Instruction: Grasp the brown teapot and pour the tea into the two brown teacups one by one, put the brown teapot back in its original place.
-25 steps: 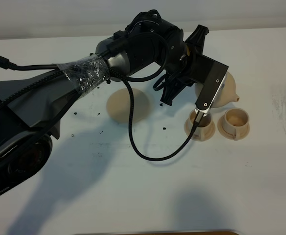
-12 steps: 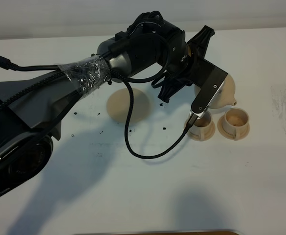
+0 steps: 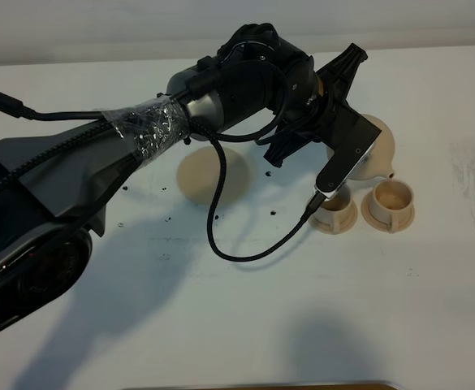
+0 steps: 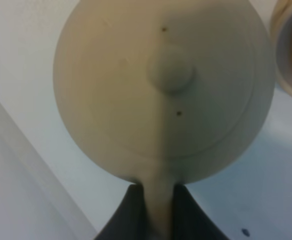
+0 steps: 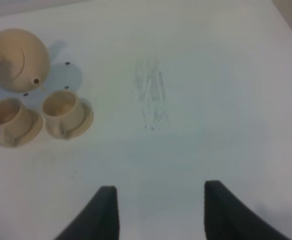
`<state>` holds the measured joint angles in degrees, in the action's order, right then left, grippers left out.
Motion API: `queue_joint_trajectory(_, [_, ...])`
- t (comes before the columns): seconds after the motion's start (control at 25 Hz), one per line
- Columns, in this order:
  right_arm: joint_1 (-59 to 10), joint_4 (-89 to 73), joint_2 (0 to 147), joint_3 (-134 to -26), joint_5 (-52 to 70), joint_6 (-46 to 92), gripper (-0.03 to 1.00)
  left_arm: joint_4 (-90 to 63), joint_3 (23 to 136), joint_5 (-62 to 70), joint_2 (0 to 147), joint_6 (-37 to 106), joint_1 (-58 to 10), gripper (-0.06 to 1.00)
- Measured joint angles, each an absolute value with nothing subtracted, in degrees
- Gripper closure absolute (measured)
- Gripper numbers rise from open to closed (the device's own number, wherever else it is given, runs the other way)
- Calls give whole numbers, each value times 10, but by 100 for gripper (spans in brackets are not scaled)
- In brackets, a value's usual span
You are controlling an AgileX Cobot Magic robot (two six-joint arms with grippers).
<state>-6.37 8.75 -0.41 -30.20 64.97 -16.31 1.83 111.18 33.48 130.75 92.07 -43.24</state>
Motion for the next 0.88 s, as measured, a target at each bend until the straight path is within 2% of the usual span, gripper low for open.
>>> queue_joint_trajectory(0.88, [-64,87,-4,-302,650,-163,56,32,1112,301,1326,968,-439,86])
